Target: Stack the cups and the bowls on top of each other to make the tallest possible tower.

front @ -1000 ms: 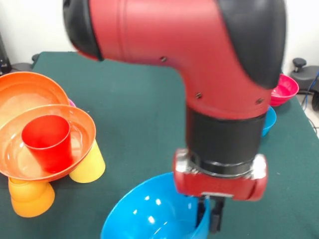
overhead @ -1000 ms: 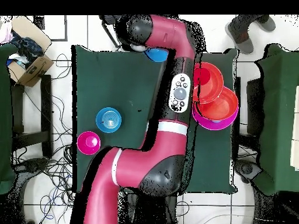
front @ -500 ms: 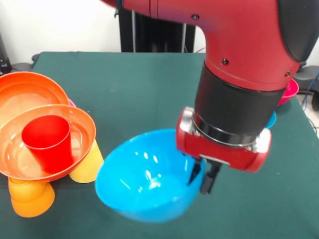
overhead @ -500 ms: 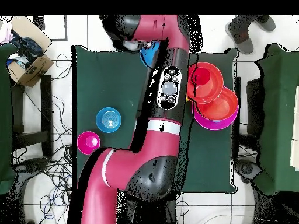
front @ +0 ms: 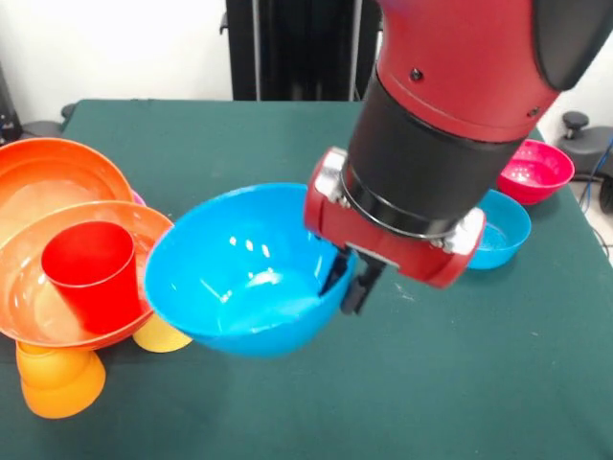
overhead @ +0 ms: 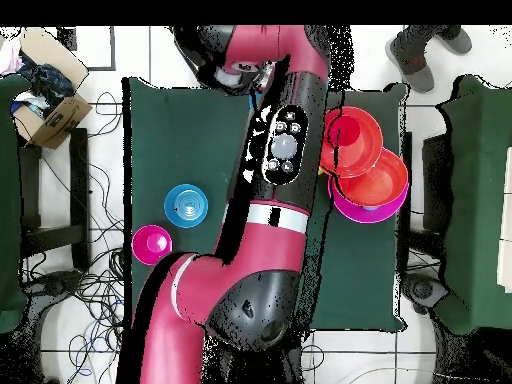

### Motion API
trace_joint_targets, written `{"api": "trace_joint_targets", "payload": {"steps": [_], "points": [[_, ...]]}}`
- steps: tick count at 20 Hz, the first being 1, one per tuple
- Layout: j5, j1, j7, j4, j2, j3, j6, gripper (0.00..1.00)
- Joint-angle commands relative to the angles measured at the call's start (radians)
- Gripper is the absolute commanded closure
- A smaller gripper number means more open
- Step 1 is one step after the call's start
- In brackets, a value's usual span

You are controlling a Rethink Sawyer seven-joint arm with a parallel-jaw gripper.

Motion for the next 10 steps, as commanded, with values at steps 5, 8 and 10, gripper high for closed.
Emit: {"api": "trace_joint_targets", "payload": {"steps": [5, 8, 10], "points": [[0.09, -0.053, 0.083, -0.008, -0.047, -0.117, 0.173, 1.0], [0.065, -0.052, 0.033, 0.017, -0.07, -0.128, 0.17, 1.0], [0.055, -0.067, -0.003, 0.006, -0.073, -0.156, 0.172, 1.0]]}}
